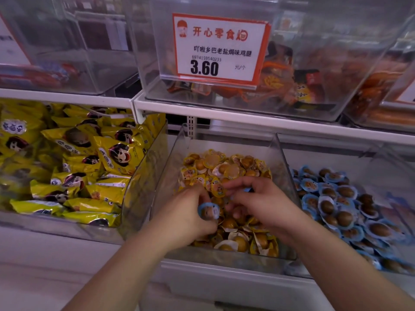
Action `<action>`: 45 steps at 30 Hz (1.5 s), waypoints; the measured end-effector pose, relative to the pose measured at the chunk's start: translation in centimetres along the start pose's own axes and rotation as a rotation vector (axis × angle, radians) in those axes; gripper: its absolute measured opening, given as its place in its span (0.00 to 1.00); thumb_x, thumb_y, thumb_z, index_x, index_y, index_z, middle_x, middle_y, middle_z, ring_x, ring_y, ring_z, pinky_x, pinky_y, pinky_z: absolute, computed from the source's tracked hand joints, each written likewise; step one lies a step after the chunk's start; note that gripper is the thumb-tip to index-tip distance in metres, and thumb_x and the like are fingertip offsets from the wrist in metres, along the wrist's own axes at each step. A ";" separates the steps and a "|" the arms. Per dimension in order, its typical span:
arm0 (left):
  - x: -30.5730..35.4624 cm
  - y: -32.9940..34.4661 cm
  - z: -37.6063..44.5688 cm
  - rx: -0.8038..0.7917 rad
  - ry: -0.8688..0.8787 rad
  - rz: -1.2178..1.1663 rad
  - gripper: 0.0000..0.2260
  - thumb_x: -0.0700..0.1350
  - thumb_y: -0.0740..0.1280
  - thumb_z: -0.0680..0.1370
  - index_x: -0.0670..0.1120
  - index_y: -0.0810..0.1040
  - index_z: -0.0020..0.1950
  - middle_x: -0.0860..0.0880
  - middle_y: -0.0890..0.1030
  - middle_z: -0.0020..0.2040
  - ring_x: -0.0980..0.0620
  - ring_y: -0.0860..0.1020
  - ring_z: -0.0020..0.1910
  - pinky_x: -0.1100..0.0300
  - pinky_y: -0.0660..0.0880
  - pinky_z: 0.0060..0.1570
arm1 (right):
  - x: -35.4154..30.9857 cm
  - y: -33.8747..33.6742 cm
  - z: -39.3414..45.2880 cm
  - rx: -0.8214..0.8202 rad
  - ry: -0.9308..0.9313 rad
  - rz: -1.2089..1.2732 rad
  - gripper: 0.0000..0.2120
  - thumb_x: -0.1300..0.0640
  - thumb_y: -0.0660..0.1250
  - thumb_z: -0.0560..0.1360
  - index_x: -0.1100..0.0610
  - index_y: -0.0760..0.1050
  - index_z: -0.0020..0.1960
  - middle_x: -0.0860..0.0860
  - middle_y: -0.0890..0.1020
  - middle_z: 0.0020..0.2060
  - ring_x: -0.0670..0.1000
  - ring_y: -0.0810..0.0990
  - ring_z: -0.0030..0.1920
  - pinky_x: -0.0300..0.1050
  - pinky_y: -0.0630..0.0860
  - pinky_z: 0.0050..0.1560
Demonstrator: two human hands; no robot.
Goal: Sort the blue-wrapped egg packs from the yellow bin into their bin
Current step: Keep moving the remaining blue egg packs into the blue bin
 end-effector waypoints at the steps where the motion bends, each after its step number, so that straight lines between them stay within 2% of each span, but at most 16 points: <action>1: 0.5 -0.3 -0.2 0.079 0.032 -0.125 0.15 0.56 0.76 0.65 0.57 0.74 0.46 0.55 0.79 0.43 0.57 0.79 0.42 0.55 0.79 0.40 | 0.0 0.1 -0.3 -0.006 0.015 0.133 0.10 0.67 0.64 0.78 0.58 0.82 0.53 0.59 0.86 0.44 0.54 0.84 0.40 0.45 0.80 0.39; 4: 2.5 -1.0 -0.5 0.315 0.169 -0.427 0.15 0.55 0.75 0.67 0.61 0.77 0.51 0.60 0.81 0.47 0.62 0.81 0.46 0.65 0.78 0.42 | 0.0 1.3 -1.5 -0.143 0.154 0.553 0.14 0.60 0.65 0.77 0.63 0.79 0.61 0.65 0.82 0.57 0.58 0.82 0.51 0.53 0.81 0.48; 7: 5.0 -0.6 -0.7 0.392 0.329 -0.442 0.19 0.49 0.75 0.70 0.62 0.76 0.58 0.62 0.78 0.55 0.64 0.78 0.55 0.74 0.72 0.50 | -1.0 2.7 -3.0 -0.360 0.221 0.913 0.25 0.45 0.59 0.79 0.59 0.75 0.69 0.62 0.80 0.63 0.60 0.79 0.62 0.60 0.77 0.59; 10: 6.3 0.7 -0.7 0.337 0.394 -0.379 0.27 0.49 0.75 0.71 0.67 0.70 0.66 0.64 0.76 0.62 0.63 0.74 0.63 0.67 0.72 0.61 | -1.5 2.0 -3.3 -0.257 0.171 0.944 0.26 0.42 0.59 0.80 0.59 0.76 0.68 0.60 0.80 0.64 0.60 0.78 0.65 0.60 0.70 0.69; 12: 6.9 1.5 -1.0 0.256 0.397 -0.353 0.33 0.56 0.72 0.70 0.70 0.63 0.72 0.65 0.71 0.69 0.62 0.69 0.71 0.61 0.69 0.68 | -1.2 0.8 -3.3 -0.101 0.148 0.912 0.22 0.48 0.63 0.80 0.62 0.78 0.66 0.63 0.81 0.61 0.59 0.81 0.59 0.54 0.76 0.63; 13: 7.1 1.8 -1.3 0.237 0.418 -0.354 0.36 0.59 0.71 0.69 0.69 0.59 0.74 0.66 0.67 0.72 0.63 0.66 0.73 0.64 0.66 0.70 | -1.1 0.0 -3.3 -0.035 0.134 0.891 0.20 0.52 0.64 0.80 0.65 0.78 0.64 0.64 0.82 0.59 0.57 0.82 0.52 0.49 0.80 0.52; 15: 7.3 2.0 -1.8 0.230 0.455 -0.404 0.36 0.62 0.68 0.72 0.66 0.57 0.77 0.67 0.63 0.75 0.66 0.62 0.74 0.68 0.62 0.71 | -1.3 -2.1 -3.4 0.051 0.068 0.863 0.14 0.59 0.64 0.80 0.67 0.77 0.61 0.63 0.83 0.48 0.53 0.80 0.38 0.39 0.74 0.29; 17: 6.8 1.5 -1.9 0.281 0.448 -0.437 0.30 0.62 0.66 0.75 0.64 0.62 0.76 0.68 0.67 0.73 0.67 0.65 0.72 0.67 0.64 0.69 | -2.1 -4.9 -3.7 0.118 -0.044 0.791 0.08 0.62 0.64 0.79 0.64 0.77 0.56 0.60 0.82 0.42 0.53 0.79 0.34 0.39 0.68 0.23; 21: 3.8 0.8 -0.2 0.328 0.330 -0.282 0.09 0.53 0.67 0.78 0.60 0.80 0.58 0.64 0.80 0.60 0.62 0.76 0.62 0.54 0.74 0.63 | -1.8 -12.2 -4.8 0.345 -0.163 0.286 0.06 0.58 0.68 0.77 0.54 0.84 0.47 0.57 0.84 0.42 0.54 0.81 0.36 0.43 0.76 0.27; 24: 1.9 1.5 0.9 0.211 0.269 -0.088 0.11 0.44 0.71 0.77 0.60 0.79 0.52 0.58 0.81 0.56 0.57 0.78 0.59 0.58 0.71 0.59 | 0.8 -15.4 -5.6 0.330 -0.001 -0.041 0.09 0.53 0.68 0.78 0.54 0.86 0.46 0.53 0.84 0.37 0.54 0.82 0.36 0.61 0.81 0.44; 28: 1.2 1.8 0.8 0.113 0.295 -0.049 0.12 0.42 0.70 0.77 0.62 0.79 0.50 0.62 0.80 0.53 0.63 0.77 0.55 0.66 0.70 0.55 | 2.1 -17.9 -5.7 0.501 -0.057 -0.061 0.11 0.58 0.64 0.78 0.59 0.85 0.44 0.55 0.87 0.38 0.54 0.87 0.45 0.51 0.81 0.55; 32: 1.6 0.2 -0.5 0.252 0.384 0.067 0.11 0.45 0.65 0.79 0.60 0.79 0.57 0.65 0.78 0.55 0.61 0.78 0.55 0.61 0.75 0.53 | -0.1 -16.1 -5.5 0.608 -0.227 0.006 0.13 0.64 0.61 0.78 0.57 0.84 0.45 0.55 0.87 0.37 0.51 0.87 0.41 0.44 0.82 0.45; 34: 2.2 -1.5 -1.8 0.409 0.435 0.107 0.12 0.46 0.62 0.78 0.57 0.80 0.57 0.61 0.80 0.54 0.57 0.79 0.54 0.58 0.76 0.53 | -1.7 -12.9 -5.4 0.543 -0.333 -0.092 0.13 0.65 0.61 0.77 0.55 0.83 0.46 0.50 0.87 0.35 0.50 0.86 0.39 0.46 0.83 0.44; 37: 1.7 -3.7 -3.3 0.570 0.451 0.189 0.14 0.42 0.59 0.75 0.50 0.82 0.55 0.52 0.82 0.54 0.49 0.79 0.55 0.50 0.74 0.55 | -2.8 -6.2 -4.7 0.260 -0.457 -0.291 0.13 0.61 0.61 0.78 0.48 0.81 0.49 0.43 0.86 0.39 0.57 0.84 0.39 0.57 0.81 0.43; 40: -0.1 -4.5 -3.8 0.560 0.390 0.219 0.15 0.38 0.61 0.73 0.46 0.83 0.55 0.47 0.80 0.60 0.44 0.75 0.67 0.42 0.73 0.61 | -1.6 0.1 -2.8 -0.085 -0.426 -0.595 0.14 0.58 0.60 0.81 0.45 0.81 0.57 0.41 0.85 0.48 0.46 0.83 0.47 0.48 0.80 0.50; 45: -2.2 -4.3 -3.7 0.407 0.294 0.212 0.19 0.32 0.68 0.72 0.49 0.83 0.58 0.49 0.74 0.70 0.46 0.69 0.73 0.44 0.71 0.66 | 1.5 6.1 0.9 -0.316 -0.416 -1.002 0.19 0.53 0.62 0.78 0.49 0.75 0.68 0.49 0.78 0.65 0.52 0.73 0.66 0.49 0.70 0.67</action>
Point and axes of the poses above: each hand's wrist, its own z-axis towards the middle knuckle, its own y-axis out of the palm, x = y × z, the point moved 4 cm from there along z, towards the middle knuckle
